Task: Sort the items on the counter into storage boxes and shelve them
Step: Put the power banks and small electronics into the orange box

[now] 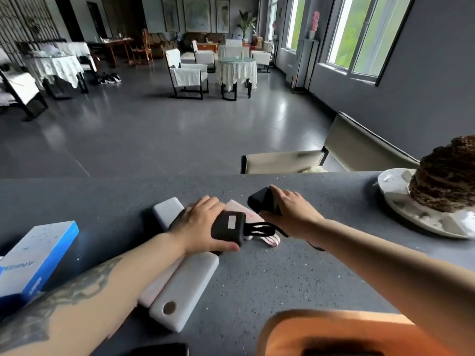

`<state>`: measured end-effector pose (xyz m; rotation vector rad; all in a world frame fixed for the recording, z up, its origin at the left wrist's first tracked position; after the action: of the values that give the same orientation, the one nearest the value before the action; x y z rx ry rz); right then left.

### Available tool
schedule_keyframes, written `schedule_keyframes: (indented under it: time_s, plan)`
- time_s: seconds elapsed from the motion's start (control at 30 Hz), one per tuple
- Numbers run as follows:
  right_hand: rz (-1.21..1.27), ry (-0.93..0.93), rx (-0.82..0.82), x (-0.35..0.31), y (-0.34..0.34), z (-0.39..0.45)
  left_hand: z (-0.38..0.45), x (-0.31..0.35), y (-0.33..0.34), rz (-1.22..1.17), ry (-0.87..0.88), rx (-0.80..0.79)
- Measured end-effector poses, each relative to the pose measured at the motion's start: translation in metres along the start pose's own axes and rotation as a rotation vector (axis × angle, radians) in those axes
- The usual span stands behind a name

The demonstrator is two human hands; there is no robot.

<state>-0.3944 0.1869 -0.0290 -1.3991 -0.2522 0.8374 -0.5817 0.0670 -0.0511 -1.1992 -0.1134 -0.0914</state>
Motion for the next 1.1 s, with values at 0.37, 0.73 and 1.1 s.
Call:
schedule_keyframes:
  time_s: [0.37, 0.73, 1.1]
  plan:
    - [0.471, 0.334, 0.316, 0.043, -0.117, -0.186, -0.063, 0.163, -0.08, -0.172, 0.095, 0.32]
    - [0.476, 0.499, 0.382, 0.073, -0.107, -0.305, -0.107, 0.227, -0.044, -0.247, 0.236, 0.209]
    - [-0.138, 0.552, 0.218, 0.074, -0.078, -0.317, -0.107, 0.22, -0.049, -0.284, 0.013, 0.315]
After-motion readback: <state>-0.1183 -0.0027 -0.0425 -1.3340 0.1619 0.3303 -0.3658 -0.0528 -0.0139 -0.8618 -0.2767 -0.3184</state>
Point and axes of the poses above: each hand's wrist, its own z-axis towards the middle knuckle, its own y-axis out of the palm, x = y × z, the point moved 3 cm from there along z, towards the middle knuckle, and after that the axes turned 10 degrees about x, right-handed, at the moved point
